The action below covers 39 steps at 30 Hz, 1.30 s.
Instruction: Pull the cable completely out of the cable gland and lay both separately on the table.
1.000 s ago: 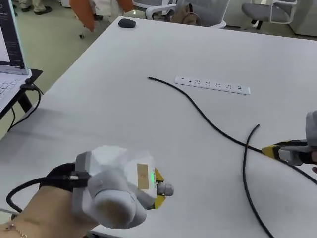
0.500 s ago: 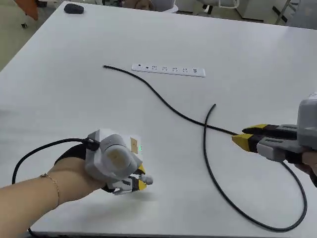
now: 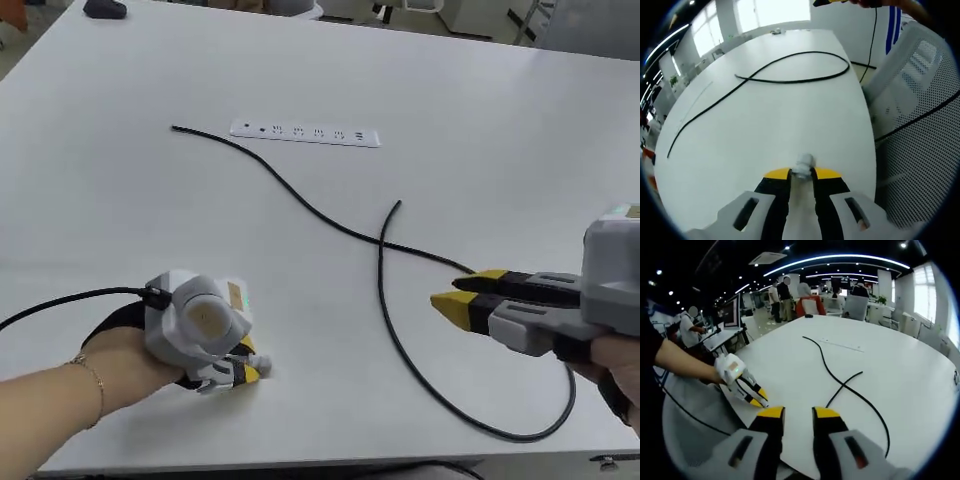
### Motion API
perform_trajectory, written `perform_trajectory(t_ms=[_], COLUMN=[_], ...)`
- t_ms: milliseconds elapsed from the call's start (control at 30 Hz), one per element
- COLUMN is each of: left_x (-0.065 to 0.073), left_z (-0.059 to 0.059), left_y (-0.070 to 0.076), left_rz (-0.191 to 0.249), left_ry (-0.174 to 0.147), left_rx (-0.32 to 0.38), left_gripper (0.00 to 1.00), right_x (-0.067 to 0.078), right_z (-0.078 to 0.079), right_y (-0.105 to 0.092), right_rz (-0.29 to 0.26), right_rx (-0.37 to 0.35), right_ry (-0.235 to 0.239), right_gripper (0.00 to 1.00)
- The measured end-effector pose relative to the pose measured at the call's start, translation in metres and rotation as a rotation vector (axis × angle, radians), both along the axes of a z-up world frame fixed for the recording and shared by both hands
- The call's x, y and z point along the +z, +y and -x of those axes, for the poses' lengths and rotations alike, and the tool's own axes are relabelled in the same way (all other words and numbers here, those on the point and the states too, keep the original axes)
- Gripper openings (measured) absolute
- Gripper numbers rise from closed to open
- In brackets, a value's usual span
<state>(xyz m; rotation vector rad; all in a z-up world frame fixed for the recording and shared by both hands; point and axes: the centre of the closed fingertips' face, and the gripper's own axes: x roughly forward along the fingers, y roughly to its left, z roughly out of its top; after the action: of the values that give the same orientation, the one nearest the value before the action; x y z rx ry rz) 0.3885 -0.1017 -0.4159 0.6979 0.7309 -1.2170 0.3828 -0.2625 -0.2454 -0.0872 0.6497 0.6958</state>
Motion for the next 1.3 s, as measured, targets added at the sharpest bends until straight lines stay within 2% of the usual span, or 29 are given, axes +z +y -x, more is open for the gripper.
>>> perform_trajectory(t_ms=[33, 100, 167, 233, 267, 367, 433, 467, 500, 567, 633, 667, 767, 833, 900, 967, 1067, 1133, 1200, 1300], left_x=[0.004, 0.01, 0.021, 0.04, 0.053, 0.081, 0.102, 0.113, 0.124, 0.137, 0.152, 0.159, 0.171, 0.175, 0.178, 0.178, 0.178, 0.175, 0.173, 0.167], left_z=[-0.001, -0.003, -0.003, -0.002, 0.0, 0.003, 0.008, 0.015, 0.022, 0.03, 0.043, 0.051, 0.063, 0.071, 0.075, 0.083, 0.089, 0.093, 0.095, 0.099], left_y=[0.004, 0.009, 0.014, 0.019, 0.021, 0.027, 0.035, 0.041, 0.046, 0.055, 0.063, 0.068, 0.081, 0.094, 0.107, 0.117, 0.126, 0.136, 0.142, 0.145], left_rz=[-0.01, -0.003, -0.003, 0.006, 0.024, 0.058, 0.085, 0.106, 0.126, 0.147, 0.184, 0.212, 0.284, 0.302, 0.315, 0.327, 0.369, 0.375, 0.4, 0.391], left_ry=[-0.011, -0.008, -0.01, -0.026, -0.034, -0.054, -0.054, -0.018, -0.001, 0.007, 0.033, 0.067, 0.094, 0.097, 0.081, 0.082, 0.093, 0.084, 0.08, 0.067], left_rx=[0.009, 0.028, 0.036, 0.046, 0.055, 0.085, 0.131, 0.169, 0.192, 0.232, 0.28, 0.316, 0.393, 0.446, 0.508, 0.55, 0.629, 0.682, 0.742, 0.776], left_gripper=[0.26, 0.31, 0.32, 0.32, 0.32, 0.34, 0.38, 0.4, 0.4, 0.39, 0.39, 0.4, 0.41, 0.44, 0.51, 0.5, 0.53, 0.54, 0.55, 0.57], right_x=[-0.001, -0.001, 0.0, 0.001, 0.001, 0.001, 0.002, 0.002, 0.0, -0.002, -0.004, -0.006, -0.008, -0.011, -0.013, -0.014, -0.016, -0.017, -0.019, -0.023], right_z=[0.002, 0.004, 0.007, 0.011, 0.013, 0.017, 0.021, 0.023, 0.028, 0.035, 0.041, 0.044, 0.057, 0.065, 0.071, 0.076, 0.087, 0.09, 0.096, 0.101], right_y=[0.001, 0.002, 0.006, 0.008, 0.01, 0.013, 0.015, 0.017, 0.02, 0.022, 0.024, 0.024, 0.025, 0.024, 0.022, 0.02, 0.02, 0.021, 0.022, 0.023], right_rz=[0.003, 0.003, 0.0, 0.003, 0.007, 0.01, 0.008, 0.01, 0.019, 0.022, 0.023, 0.025, 0.037, 0.041, 0.042, 0.04, 0.025, 0.018, 0.003, -0.023], right_rx=[0.003, 0.007, 0.017, 0.03, 0.039, 0.048, 0.056, 0.061, 0.077, 0.091, 0.106, 0.113, 0.124, 0.128, 0.127, 0.124, 0.115, 0.109, 0.1, 0.066], right_ry=[0.004, 0.007, 0.01, 0.015, 0.018, 0.025, 0.03, 0.034, 0.043, 0.051, 0.068, 0.077, 0.098, 0.118, 0.132, 0.142, 0.161, 0.165, 0.177, 0.199], right_gripper=[0.22, 0.22, 0.22, 0.22, 0.22, 0.22, 0.22, 0.22, 0.23, 0.23, 0.24, 0.24, 0.26, 0.28, 0.29, 0.3, 0.31, 0.32, 0.33, 0.35])
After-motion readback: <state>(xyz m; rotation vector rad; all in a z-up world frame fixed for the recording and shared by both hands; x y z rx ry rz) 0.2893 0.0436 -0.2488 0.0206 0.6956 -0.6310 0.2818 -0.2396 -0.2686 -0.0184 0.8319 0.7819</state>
